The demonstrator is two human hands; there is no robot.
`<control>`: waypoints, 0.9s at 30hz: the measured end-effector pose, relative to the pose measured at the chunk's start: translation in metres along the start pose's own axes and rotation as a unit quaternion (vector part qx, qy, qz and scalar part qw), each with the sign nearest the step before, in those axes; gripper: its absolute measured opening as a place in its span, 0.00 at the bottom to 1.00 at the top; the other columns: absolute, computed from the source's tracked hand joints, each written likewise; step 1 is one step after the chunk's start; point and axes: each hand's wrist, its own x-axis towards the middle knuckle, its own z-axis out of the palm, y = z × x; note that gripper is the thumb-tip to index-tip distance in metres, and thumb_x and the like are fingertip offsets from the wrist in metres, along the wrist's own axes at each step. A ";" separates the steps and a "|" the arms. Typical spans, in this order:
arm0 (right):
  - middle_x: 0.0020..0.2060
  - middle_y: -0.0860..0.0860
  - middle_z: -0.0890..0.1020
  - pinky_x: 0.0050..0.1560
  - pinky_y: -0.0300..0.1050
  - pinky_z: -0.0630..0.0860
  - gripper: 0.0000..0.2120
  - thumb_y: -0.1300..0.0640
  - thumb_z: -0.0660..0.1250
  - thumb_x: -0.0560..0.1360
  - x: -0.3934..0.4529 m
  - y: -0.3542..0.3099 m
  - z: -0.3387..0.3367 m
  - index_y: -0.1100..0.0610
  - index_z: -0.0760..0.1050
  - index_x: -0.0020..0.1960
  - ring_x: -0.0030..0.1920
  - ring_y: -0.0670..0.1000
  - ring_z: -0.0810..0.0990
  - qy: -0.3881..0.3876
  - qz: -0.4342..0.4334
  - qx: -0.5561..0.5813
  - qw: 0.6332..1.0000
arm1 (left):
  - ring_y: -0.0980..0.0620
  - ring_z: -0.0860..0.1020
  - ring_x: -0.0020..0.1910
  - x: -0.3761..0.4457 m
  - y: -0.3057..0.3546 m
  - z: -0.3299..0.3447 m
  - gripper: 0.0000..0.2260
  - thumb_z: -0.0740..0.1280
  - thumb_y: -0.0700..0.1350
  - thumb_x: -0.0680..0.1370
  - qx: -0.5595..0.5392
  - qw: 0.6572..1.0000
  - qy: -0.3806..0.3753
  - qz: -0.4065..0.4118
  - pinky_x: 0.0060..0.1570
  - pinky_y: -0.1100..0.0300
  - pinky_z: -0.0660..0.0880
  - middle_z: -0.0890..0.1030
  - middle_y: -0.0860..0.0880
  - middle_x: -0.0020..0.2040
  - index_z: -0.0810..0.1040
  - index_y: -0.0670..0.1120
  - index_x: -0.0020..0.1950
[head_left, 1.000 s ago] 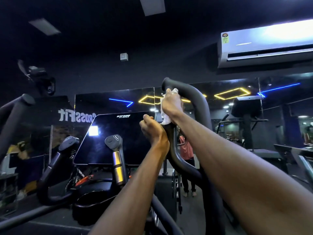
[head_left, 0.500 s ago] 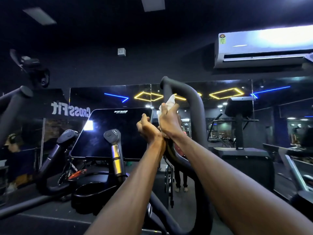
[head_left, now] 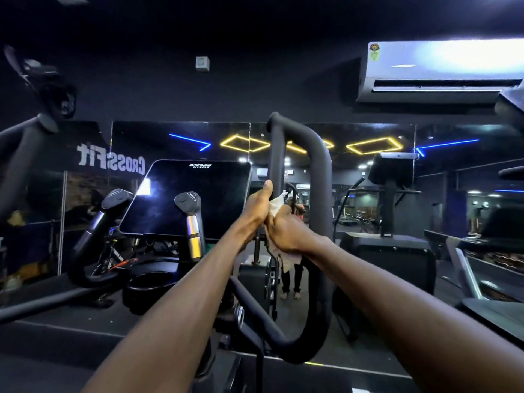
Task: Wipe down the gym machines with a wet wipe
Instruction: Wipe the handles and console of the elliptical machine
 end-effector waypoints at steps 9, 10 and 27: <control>0.62 0.67 0.68 0.62 0.57 0.71 0.22 0.54 0.55 0.82 -0.031 0.001 0.006 0.66 0.63 0.71 0.60 0.64 0.71 -0.041 -0.065 -0.366 0.928 | 0.48 0.77 0.42 -0.016 0.005 -0.005 0.18 0.58 0.56 0.83 0.204 0.977 0.044 0.047 0.44 0.53 0.74 0.79 0.46 0.43 0.77 0.42 0.50; 0.64 0.66 0.67 0.65 0.58 0.69 0.25 0.51 0.56 0.82 -0.035 0.004 0.009 0.66 0.62 0.72 0.62 0.64 0.69 -0.033 -0.063 -0.399 0.914 | 0.49 0.77 0.42 -0.018 0.007 -0.005 0.18 0.58 0.56 0.83 0.212 0.975 0.045 0.052 0.42 0.55 0.72 0.79 0.47 0.42 0.77 0.42 0.51; 0.69 0.49 0.73 0.70 0.67 0.50 0.23 0.42 0.49 0.83 -0.063 0.061 -0.014 0.52 0.72 0.68 0.78 0.53 0.54 0.078 -0.149 -0.321 0.932 | 0.55 0.74 0.44 -0.038 0.010 0.004 0.11 0.67 0.49 0.80 0.221 0.957 0.153 0.106 0.37 0.72 0.72 0.70 0.46 0.57 0.75 0.45 0.58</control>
